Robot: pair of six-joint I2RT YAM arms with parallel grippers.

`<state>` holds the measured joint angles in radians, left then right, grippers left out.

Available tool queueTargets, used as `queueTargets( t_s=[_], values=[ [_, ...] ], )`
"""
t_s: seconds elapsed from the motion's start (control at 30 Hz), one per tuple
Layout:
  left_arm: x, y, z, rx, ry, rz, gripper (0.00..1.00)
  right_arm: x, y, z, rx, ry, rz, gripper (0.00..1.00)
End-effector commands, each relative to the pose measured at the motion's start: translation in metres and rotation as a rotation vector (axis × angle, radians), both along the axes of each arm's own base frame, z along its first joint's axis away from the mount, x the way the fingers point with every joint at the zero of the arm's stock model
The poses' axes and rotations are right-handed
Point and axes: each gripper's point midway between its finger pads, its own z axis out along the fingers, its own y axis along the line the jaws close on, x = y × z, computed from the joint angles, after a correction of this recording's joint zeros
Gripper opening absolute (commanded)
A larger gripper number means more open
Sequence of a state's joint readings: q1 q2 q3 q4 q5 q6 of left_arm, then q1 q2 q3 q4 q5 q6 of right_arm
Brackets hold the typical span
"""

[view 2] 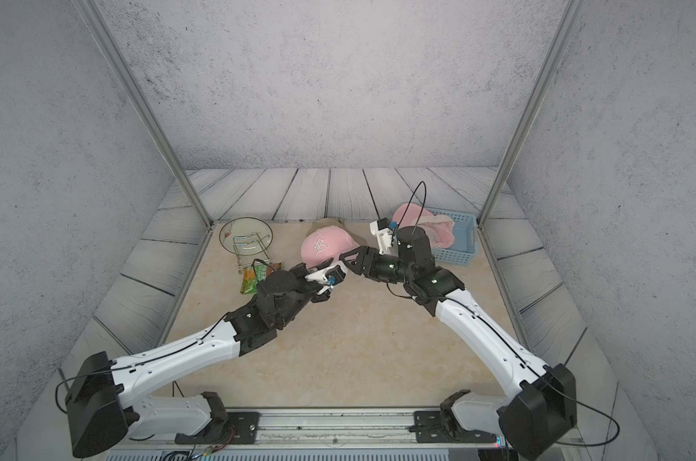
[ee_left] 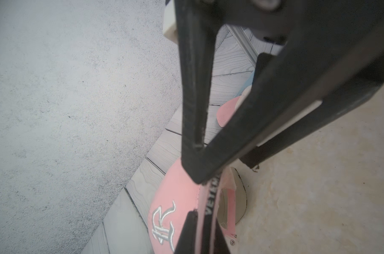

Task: Turn the baseball cap inside out
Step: Place the baseball cap at the center of the board.

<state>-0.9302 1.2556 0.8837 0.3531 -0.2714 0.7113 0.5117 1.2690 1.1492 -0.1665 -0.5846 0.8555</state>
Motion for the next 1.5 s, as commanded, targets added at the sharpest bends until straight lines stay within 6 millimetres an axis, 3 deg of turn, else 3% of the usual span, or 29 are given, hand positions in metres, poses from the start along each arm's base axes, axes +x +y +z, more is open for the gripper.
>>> queueTargets(
  t_s=[0.0, 0.37, 0.47, 0.6, 0.63, 0.73, 0.87, 0.93, 1.17, 1.27, 1.47],
  values=[
    [-0.016, -0.018, 0.012, -0.016, -0.077, -0.089, 0.0, 0.009, 0.003, -0.003, 0.017, -0.008, -0.016, 0.61],
    [-0.04, -0.031, 0.009, 0.025, -0.166, -0.169, 0.0, 0.016, 0.006, -0.02, 0.02, 0.033, -0.027, 0.45],
    [-0.046, -0.033, 0.009, 0.023, -0.185, -0.195, 0.05, 0.017, 0.007, -0.023, 0.024, 0.04, -0.026, 0.34],
    [-0.055, -0.034, 0.011, 0.019, -0.199, -0.226, 0.21, 0.015, 0.008, -0.026, 0.018, 0.044, -0.006, 0.11],
    [-0.058, -0.033, 0.013, 0.015, -0.2, -0.233, 0.3, 0.015, 0.007, -0.028, 0.011, 0.047, -0.004, 0.07],
    [-0.06, -0.027, 0.02, -0.025, -0.2, -0.22, 0.49, 0.013, 0.005, -0.031, -0.003, 0.046, 0.002, 0.02],
    [-0.07, -0.016, 0.027, -0.077, -0.175, -0.233, 0.66, 0.007, 0.003, -0.035, -0.019, 0.028, 0.025, 0.0],
    [-0.075, -0.007, 0.032, -0.118, -0.14, -0.232, 0.69, 0.002, 0.003, -0.036, -0.033, -0.009, 0.059, 0.0],
    [-0.07, 0.043, 0.06, -0.312, -0.035, -0.061, 0.67, -0.016, 0.007, -0.038, -0.007, -0.123, 0.168, 0.0],
    [-0.07, 0.057, 0.068, -0.37, -0.031, -0.019, 0.65, -0.023, 0.019, -0.041, 0.034, -0.072, 0.263, 0.0],
    [-0.057, 0.086, 0.076, -0.507, 0.009, 0.134, 0.65, -0.015, 0.041, -0.051, 0.175, 0.029, 0.32, 0.0]
  ],
)
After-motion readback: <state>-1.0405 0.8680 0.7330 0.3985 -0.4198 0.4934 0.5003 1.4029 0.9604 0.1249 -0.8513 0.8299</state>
